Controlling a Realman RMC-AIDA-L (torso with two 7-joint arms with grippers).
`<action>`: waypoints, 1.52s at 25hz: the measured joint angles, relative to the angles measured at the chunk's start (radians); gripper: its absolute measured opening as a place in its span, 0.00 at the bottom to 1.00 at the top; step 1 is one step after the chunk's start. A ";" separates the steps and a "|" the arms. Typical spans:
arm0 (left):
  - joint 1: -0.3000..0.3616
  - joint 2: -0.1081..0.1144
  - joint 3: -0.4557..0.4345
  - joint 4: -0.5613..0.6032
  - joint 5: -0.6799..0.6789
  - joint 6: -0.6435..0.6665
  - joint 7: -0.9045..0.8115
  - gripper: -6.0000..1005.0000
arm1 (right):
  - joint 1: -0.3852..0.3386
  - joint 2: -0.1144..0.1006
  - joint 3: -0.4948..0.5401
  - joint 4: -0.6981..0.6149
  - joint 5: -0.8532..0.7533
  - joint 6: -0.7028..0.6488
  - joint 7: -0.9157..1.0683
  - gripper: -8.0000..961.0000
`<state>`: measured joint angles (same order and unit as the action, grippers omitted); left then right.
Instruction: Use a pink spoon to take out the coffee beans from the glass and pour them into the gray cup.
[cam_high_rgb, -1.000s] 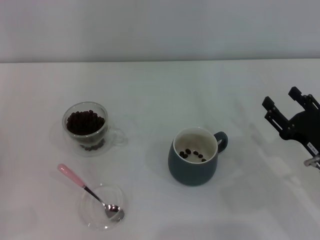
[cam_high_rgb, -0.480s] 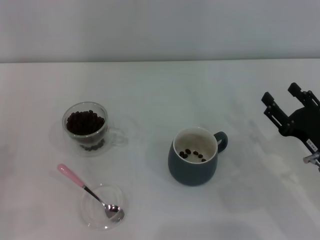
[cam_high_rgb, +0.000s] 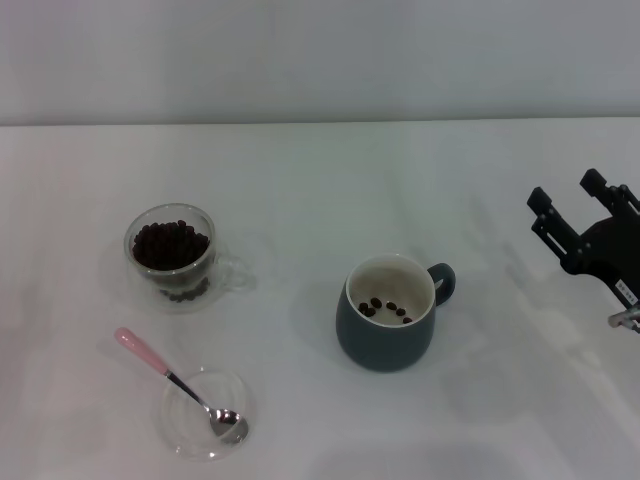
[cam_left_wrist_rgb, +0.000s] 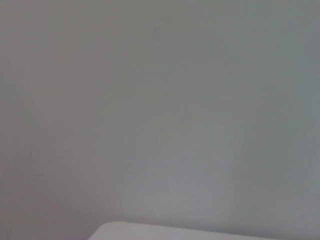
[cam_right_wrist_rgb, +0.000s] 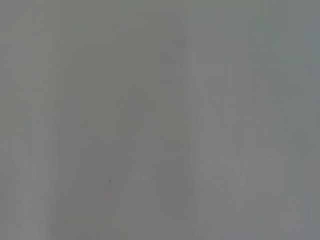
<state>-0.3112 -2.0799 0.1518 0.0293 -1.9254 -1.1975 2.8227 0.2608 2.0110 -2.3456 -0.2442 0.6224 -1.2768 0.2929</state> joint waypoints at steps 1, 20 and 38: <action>-0.002 0.000 0.000 -0.003 0.000 0.000 0.000 0.80 | 0.003 0.000 -0.002 0.000 -0.001 0.013 0.000 0.79; -0.028 0.000 -0.008 -0.006 -0.041 -0.005 -0.006 0.80 | 0.013 0.000 -0.008 -0.006 0.000 0.010 0.000 0.79; -0.023 0.000 -0.004 -0.030 -0.045 -0.068 -0.006 0.80 | -0.008 -0.001 0.006 0.010 0.037 -0.157 0.000 0.79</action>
<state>-0.3345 -2.0799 0.1475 -0.0003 -1.9705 -1.2656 2.8163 0.2531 2.0102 -2.3392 -0.2344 0.6592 -1.4338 0.2929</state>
